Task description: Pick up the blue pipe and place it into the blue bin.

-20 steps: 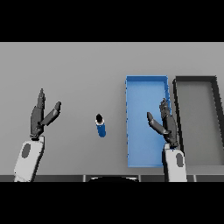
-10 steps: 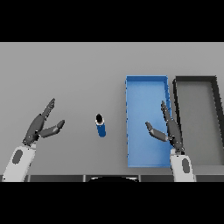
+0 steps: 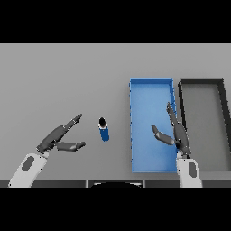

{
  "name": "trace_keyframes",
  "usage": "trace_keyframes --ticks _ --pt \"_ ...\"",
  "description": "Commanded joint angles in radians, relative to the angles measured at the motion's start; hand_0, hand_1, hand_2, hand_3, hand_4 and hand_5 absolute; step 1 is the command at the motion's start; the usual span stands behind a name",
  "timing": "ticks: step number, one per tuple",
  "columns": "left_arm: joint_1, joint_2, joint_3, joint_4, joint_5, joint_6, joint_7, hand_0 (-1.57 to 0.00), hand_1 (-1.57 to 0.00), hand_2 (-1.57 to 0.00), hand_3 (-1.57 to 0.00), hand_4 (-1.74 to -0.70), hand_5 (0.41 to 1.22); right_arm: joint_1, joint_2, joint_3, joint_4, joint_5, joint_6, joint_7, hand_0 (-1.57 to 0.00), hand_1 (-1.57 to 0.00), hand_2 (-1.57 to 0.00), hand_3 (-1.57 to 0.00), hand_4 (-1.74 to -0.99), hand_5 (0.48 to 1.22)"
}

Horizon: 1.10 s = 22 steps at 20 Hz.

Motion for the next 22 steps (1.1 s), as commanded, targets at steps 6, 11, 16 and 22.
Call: trace_keyframes --ticks 6,11,16,22 --pt "-0.02 -0.091 -0.092 0.022 -0.064 -0.013 0.002 0.0 0.0 0.0 0.0 -1.11 0.447 0.025 0.011 0.013 -0.011 0.003 0.007 -0.004 0.0 0.0 0.0 0.0 -1.265 0.616" --pt "-0.086 -0.196 -0.134 0.105 -0.102 -0.003 0.035 0.0 0.0 0.0 0.0 -1.11 0.447 0.038 0.015 0.013 -0.027 0.006 -0.001 0.003 0.0 0.0 0.0 0.0 -1.276 0.613" --pt "-0.163 -0.29 -0.15 0.243 -0.139 0.002 0.017 0.0 0.0 0.0 0.0 -1.1 0.441 0.035 0.014 0.009 -0.024 0.002 0.001 0.007 0.0 0.0 0.0 0.0 -1.266 0.598" --pt "-0.195 -0.384 -0.142 0.324 -0.116 -0.001 -0.076 0.0 -0.03 -0.11 -0.1 -1.14 0.55 0.039 0.018 0.004 -0.009 0.0 0.0 -0.003 0.0 0.0 0.0 0.0 -1.266 0.601"
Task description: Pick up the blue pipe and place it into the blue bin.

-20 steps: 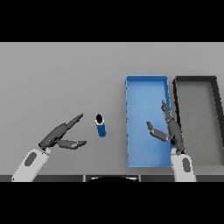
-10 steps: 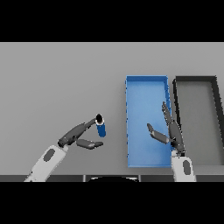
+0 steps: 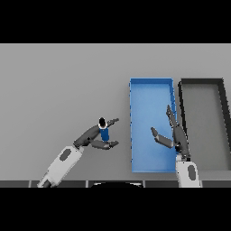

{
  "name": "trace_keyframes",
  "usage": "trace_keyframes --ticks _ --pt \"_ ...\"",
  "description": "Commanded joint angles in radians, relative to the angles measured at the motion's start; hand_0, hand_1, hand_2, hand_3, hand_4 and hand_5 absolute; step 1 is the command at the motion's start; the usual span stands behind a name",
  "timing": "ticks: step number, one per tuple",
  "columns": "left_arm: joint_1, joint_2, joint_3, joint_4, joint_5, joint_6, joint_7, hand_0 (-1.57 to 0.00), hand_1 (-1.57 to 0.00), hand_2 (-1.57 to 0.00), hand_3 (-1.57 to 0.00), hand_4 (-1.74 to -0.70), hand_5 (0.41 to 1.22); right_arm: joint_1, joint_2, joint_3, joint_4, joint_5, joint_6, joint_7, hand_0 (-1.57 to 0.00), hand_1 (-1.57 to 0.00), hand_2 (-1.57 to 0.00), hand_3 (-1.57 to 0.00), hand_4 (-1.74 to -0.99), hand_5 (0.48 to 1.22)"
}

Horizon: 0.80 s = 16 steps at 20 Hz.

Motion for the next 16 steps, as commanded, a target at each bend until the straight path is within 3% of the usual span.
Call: trace_keyframes --ticks 1,2,4,7,11,16 --pt "-0.006 -0.02 0.015 0.019 0.021 0.003 0.003 -0.02 -0.16 -0.29 -0.26 -1.21 0.607 -0.004 -0.004 -0.005 0.004 -0.002 0.0 0.001 0.0 0.0 0.0 0.0 -1.261 0.6" --pt "-0.012 -0.032 0.031 0.029 0.05 -0.005 0.007 -0.19 -0.35 -0.48 -0.52 -1.25 0.73 -0.006 -0.004 -0.005 0.0 -0.007 0.003 0.001 0.0 0.0 0.0 0.0 -1.26 0.6" --pt "-0.012 -0.056 0.037 0.04 0.056 0.017 0.024 -0.67 -0.79 -0.87 -0.88 -1.42 0.906 0.001 -0.011 -0.008 -0.003 -0.006 0.005 -0.014 0.0 0.0 0.0 0.0 -1.259 0.605" --pt "0.015 -0.073 0.021 0.023 0.047 0.042 -0.02 -1.11 -1.17 -1.21 -1.16 -1.57 1.06 -0.005 -0.003 0.002 -0.003 0.0 0.005 -0.005 0.0 0.0 0.0 0.0 -1.259 0.614" --pt "0.016 -0.067 -0.004 -0.005 0.003 0.087 -0.054 -1.38 -1.41 -1.42 -1.34 -1.67 1.155 -0.004 -0.008 0.001 -0.009 -0.002 0.009 -0.012 0.0 0.0 0.0 0.0 -1.252 0.619" --pt "-0.012 -0.081 -0.014 -0.087 0.021 0.093 -0.074 -1.51 -1.52 -1.52 -1.43 -1.71 1.199 -0.009 -0.01 -0.004 -0.011 -0.005 0.004 0.017 0.0 0.0 0.0 0.0 -1.249 0.629"
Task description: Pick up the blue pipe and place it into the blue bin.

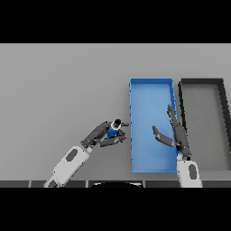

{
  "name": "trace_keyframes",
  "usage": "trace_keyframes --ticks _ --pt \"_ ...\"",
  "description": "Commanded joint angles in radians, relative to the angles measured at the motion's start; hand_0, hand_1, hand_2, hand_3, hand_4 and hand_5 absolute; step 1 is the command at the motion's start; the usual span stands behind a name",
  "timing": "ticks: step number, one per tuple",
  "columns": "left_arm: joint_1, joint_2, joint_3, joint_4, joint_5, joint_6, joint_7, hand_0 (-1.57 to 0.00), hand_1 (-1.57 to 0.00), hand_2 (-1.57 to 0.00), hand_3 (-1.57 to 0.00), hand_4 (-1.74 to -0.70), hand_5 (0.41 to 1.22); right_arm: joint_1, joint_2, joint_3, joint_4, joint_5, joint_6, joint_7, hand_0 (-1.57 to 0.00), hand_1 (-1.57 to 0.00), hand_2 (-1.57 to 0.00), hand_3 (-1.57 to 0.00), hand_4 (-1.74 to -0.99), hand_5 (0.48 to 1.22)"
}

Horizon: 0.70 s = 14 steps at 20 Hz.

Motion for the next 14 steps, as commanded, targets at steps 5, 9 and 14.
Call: trace_keyframes --ticks 5,9,14 --pt "-0.053 0.005 -0.008 -0.111 0.033 -0.018 0.066 -1.55 -1.55 -1.56 -1.44 -1.72 1.214 -0.005 -0.007 0.004 0.018 0.027 -0.006 -0.031 0.0 0.0 0.0 0.0 -1.217 0.635" --pt "-0.069 0.01 -0.022 -0.149 0.043 -0.023 0.145 -1.56 -1.56 -1.56 -1.44 -1.73 1.218 0.0 -0.007 0.004 0.024 0.035 -0.01 -0.041 0.0 0.0 0.0 0.0 -1.195 0.635" --pt "-0.067 0.015 -0.026 -0.151 0.05 -0.033 0.152 -1.57 -1.57 -1.57 -1.44 -1.73 1.219 -0.169 -0.037 -0.02 0.21 -0.066 0.133 -0.037 0.0 0.0 0.0 0.0 -1.174 0.629"
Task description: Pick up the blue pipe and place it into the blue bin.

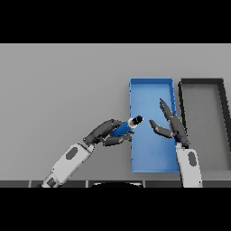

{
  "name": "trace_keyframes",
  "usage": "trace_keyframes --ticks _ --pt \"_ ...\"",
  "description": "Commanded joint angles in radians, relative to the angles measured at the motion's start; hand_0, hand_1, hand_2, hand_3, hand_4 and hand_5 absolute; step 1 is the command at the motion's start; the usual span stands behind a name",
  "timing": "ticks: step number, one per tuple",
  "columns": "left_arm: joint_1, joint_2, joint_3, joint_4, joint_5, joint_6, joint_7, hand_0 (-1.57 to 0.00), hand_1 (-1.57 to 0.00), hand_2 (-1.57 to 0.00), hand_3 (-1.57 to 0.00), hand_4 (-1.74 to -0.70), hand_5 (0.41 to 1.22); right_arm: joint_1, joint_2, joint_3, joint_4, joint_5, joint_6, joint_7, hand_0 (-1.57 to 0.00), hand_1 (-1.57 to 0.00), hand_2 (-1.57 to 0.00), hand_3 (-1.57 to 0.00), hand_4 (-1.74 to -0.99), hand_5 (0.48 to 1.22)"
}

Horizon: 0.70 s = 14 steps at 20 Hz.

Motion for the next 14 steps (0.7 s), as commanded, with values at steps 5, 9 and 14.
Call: trace_keyframes --ticks 5,9,14 --pt "-0.004 0.001 -0.007 0.009 -0.016 0.011 -0.005 -1.57 -1.57 -1.57 -1.44 -1.73 1.22 -0.193 -0.02 -0.025 0.313 -0.046 0.181 -0.183 0.0 0.0 0.0 0.0 -1.207 0.619" --pt "-0.004 -0.002 -0.013 0.015 -0.008 0.017 0.0 -1.57 -1.57 -1.57 -1.44 -1.73 1.221 -0.236 -0.032 -0.044 0.319 -0.162 0.32 -0.226 0.0 0.0 0.0 0.0 -1.197 0.604" --pt "-0.003 0.014 -0.014 0.006 -0.015 0.006 -0.003 -1.57 -1.57 -1.57 -1.44 -1.73 1.221 -0.308 -0.132 -0.024 0.216 -0.349 0.552 -0.102 0.0 0.0 0.0 0.0 -1.25 0.532"
